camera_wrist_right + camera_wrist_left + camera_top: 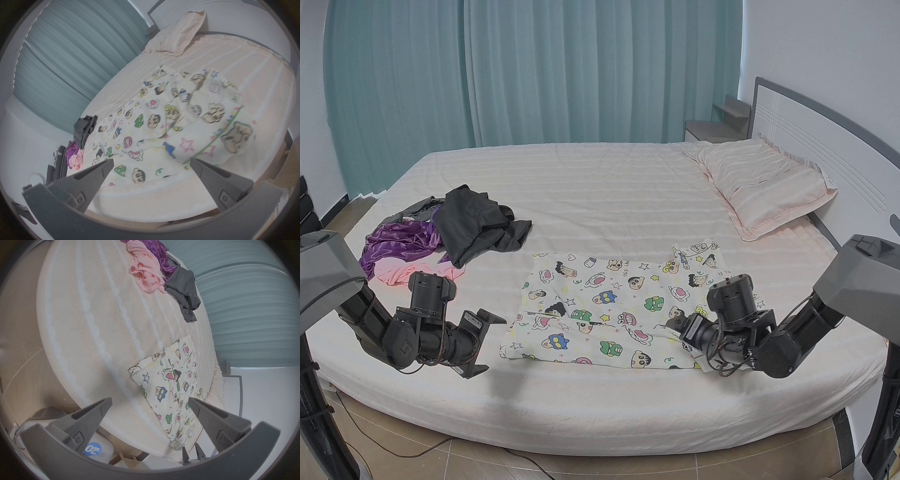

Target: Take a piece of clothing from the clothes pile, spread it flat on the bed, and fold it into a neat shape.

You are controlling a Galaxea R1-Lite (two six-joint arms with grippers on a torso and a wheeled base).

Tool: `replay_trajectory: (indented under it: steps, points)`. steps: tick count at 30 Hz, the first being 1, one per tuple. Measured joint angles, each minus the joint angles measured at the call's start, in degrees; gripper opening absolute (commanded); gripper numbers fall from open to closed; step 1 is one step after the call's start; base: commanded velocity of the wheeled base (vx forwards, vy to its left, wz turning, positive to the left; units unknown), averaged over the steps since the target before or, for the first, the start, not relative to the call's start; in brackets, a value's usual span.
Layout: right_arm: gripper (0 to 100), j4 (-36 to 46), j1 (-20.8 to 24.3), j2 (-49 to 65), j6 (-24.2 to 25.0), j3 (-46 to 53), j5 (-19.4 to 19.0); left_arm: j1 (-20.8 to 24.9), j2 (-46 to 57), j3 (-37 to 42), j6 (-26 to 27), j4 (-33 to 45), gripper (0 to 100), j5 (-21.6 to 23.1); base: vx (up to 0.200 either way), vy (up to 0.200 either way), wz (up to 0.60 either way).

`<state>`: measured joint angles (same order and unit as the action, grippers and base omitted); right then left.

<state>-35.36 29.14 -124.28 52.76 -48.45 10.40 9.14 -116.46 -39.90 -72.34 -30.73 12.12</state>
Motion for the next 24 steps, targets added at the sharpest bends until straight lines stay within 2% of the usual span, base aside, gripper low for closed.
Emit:
replay_trajectory:
  steps: [10,24]
  points:
    - [100,6.0,2.9,-8.2,-1.4,-12.2,0.3,0.0,0.0,0.0,-0.1,0.0,100,0.0,0.0,0.0,0.0]
    - [100,9.2,0.2,-17.5,-4.6,-26.1,0.8,0.0,0.0,0.0,0.0,0.0,100,0.0,0.0,0.0,0.0]
